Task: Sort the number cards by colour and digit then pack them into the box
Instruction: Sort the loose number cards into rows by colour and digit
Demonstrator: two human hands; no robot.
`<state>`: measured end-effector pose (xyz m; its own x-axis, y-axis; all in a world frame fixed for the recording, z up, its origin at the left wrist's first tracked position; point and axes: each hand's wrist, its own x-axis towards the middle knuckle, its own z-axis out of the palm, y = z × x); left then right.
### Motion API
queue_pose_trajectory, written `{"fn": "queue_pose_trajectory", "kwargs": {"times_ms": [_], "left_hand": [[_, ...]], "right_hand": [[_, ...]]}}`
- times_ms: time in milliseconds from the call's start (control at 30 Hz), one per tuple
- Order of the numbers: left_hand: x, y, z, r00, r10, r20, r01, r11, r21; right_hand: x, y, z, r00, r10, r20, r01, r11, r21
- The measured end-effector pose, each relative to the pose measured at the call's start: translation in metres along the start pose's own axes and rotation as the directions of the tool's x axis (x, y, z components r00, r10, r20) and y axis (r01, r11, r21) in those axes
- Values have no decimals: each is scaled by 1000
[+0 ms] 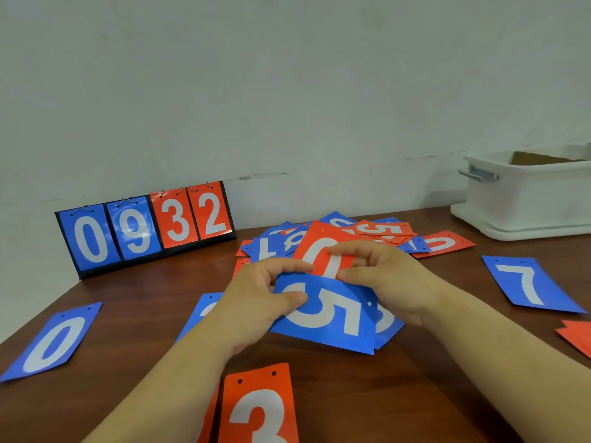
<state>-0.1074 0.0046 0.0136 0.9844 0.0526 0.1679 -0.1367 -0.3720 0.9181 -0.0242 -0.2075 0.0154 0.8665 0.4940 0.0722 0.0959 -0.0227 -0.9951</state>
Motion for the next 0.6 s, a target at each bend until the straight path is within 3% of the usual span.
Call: {"fn": "queue_pose_trajectory", "kwargs": {"times_ms": [67, 133, 233, 333, 467, 600], "left_hand": [[2, -2, 0, 998, 13, -60, -9, 998, 69], [5, -5, -2, 982, 30, -187, -4, 991, 136], [10, -9, -9, 927, 1, -375, 30, 997, 77], [13, -15, -14, 878, -79, -473, 57, 997, -60], [13, -16, -17, 850, -164, -501, 88, 981, -172], [13, -5, -22, 842, -105, -530, 36, 990, -138]], "right_hand": [[6, 2, -1, 979, -53, -196, 48, 998, -30], [11, 1, -11, 909, -72, -412, 82, 997, 7], [12, 0, -27, 839, -71, -540, 72, 997, -19], [12, 2, -28, 861, -61, -505, 25, 997, -77], [10, 5, -17, 931, -75, -357, 11, 984, -179], [4, 6, -6, 987, -52, -155, 17, 976, -218]]}}
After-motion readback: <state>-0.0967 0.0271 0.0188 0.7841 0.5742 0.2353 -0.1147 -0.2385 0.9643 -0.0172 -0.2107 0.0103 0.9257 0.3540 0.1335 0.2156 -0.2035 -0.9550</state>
